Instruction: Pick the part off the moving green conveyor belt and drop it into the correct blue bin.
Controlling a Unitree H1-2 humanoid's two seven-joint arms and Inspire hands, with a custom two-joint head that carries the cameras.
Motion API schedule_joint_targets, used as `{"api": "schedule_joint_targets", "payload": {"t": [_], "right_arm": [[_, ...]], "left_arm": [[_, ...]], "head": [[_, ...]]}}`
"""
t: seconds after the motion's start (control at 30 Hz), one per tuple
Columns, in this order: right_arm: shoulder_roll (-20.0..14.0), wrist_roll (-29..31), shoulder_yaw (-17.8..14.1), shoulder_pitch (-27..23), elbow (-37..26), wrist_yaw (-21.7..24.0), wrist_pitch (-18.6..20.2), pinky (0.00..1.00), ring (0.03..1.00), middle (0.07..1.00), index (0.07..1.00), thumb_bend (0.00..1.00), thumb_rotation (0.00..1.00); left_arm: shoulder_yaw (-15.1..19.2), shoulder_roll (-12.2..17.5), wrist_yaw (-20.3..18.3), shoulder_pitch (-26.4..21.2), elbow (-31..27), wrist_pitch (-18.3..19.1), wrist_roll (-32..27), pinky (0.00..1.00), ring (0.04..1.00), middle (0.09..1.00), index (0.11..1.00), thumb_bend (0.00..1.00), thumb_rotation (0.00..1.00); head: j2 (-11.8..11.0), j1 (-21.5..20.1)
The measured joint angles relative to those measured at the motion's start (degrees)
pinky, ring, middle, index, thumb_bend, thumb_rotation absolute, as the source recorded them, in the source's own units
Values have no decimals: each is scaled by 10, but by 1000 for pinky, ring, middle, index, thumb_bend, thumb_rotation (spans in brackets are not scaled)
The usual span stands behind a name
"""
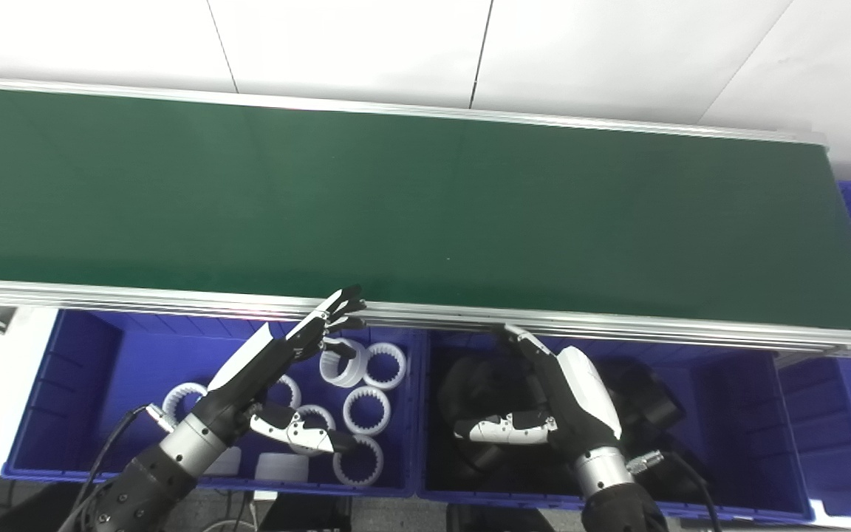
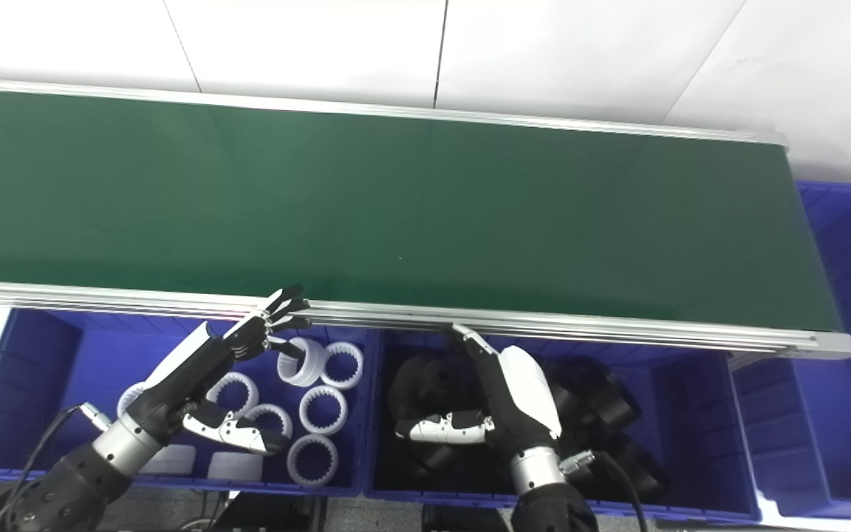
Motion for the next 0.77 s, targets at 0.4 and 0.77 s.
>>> {"api": "schedule_joint_targets", "payload": {"t": [0.4,0.77], "right_arm": [[0,24,13,53,-38,-48,-94,888,998,1000,1000,967,499],[0,101,4,50,6,-60,-155,846,945,974,1000,978,423]], "left_arm": [[18,-8,-15,1,0,0,0,710,879,949,989,929,245],[20,-8,-18,1,1,0,1,720,888,964,993,937,242]], "head": [[-4,3],[-9,5]]}}
